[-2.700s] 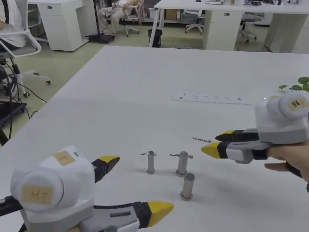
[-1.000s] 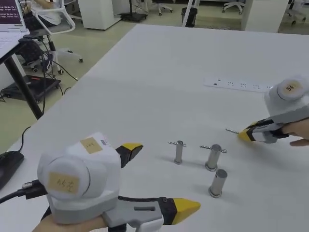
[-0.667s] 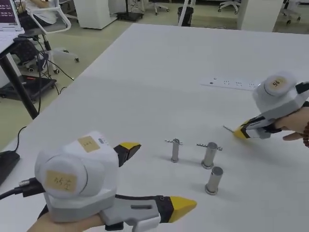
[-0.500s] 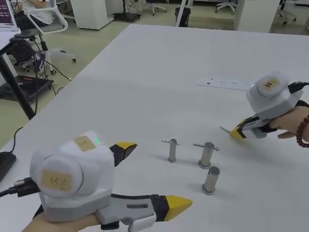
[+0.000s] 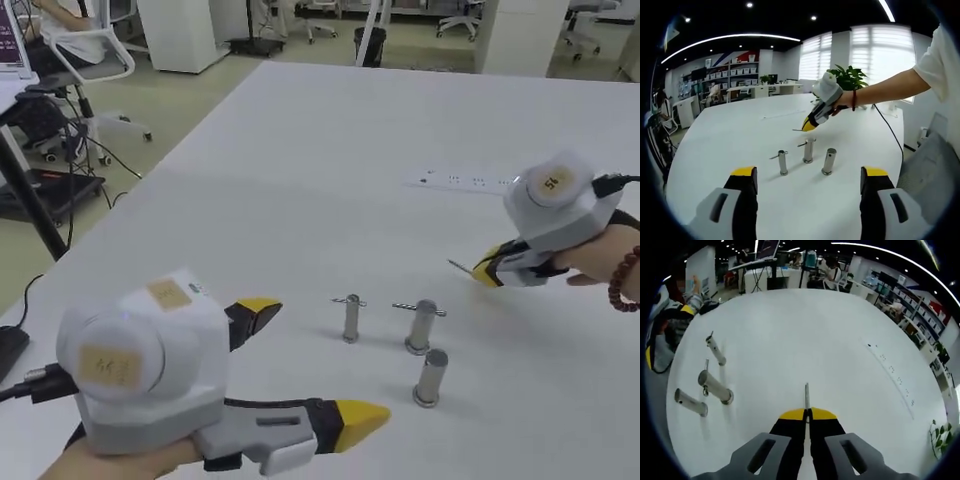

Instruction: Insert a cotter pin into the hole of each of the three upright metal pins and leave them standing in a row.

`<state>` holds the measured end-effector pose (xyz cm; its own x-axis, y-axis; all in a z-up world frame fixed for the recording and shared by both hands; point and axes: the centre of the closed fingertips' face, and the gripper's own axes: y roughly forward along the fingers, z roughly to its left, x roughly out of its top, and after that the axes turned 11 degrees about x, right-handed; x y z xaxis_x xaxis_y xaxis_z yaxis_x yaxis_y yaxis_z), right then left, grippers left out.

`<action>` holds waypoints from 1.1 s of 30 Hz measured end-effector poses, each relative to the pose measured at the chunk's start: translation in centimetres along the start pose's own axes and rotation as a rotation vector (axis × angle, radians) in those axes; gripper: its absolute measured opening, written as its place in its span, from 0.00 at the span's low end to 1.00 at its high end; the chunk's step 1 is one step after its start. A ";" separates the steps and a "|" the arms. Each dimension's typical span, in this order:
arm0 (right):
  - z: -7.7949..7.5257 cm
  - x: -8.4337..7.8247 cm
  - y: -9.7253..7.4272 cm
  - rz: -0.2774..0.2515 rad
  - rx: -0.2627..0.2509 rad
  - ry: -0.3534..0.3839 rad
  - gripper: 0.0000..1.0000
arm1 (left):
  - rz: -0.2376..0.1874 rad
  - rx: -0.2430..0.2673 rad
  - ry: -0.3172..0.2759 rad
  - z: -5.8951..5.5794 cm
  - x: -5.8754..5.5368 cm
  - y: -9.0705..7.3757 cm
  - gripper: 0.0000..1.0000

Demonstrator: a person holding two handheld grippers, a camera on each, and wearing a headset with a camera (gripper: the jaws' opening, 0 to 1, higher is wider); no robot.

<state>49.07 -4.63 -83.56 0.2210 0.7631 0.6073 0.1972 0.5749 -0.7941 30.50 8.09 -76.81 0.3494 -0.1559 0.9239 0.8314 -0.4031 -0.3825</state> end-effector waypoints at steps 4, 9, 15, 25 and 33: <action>0.9 0.6 -1.2 -0.026 -0.005 -0.032 0.02 | -0.011 -0.012 -0.002 -0.2 0.8 0.1 0.82; 2.3 1.2 -2.6 -0.059 -0.003 -0.059 0.02 | -0.018 -0.033 -0.008 -0.7 1.5 0.3 0.78; 4.3 1.9 -4.1 -0.100 0.010 -0.104 0.02 | -0.022 -0.059 -0.019 -1.1 2.0 0.5 0.73; 7.8 3.6 -6.2 -0.145 0.040 -0.204 0.02 | -0.030 -0.102 -0.059 -1.9 3.0 1.2 0.61; 10.0 4.8 -7.0 -0.184 0.064 -0.262 0.02 | -0.024 -0.139 -0.102 -2.2 3.7 2.1 0.54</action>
<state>39.22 -2.03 -75.32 -0.0676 0.6902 0.7205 0.1483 0.7210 -0.6768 32.57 4.69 -74.17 0.3777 -0.0554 0.9243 0.7748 -0.5276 -0.3483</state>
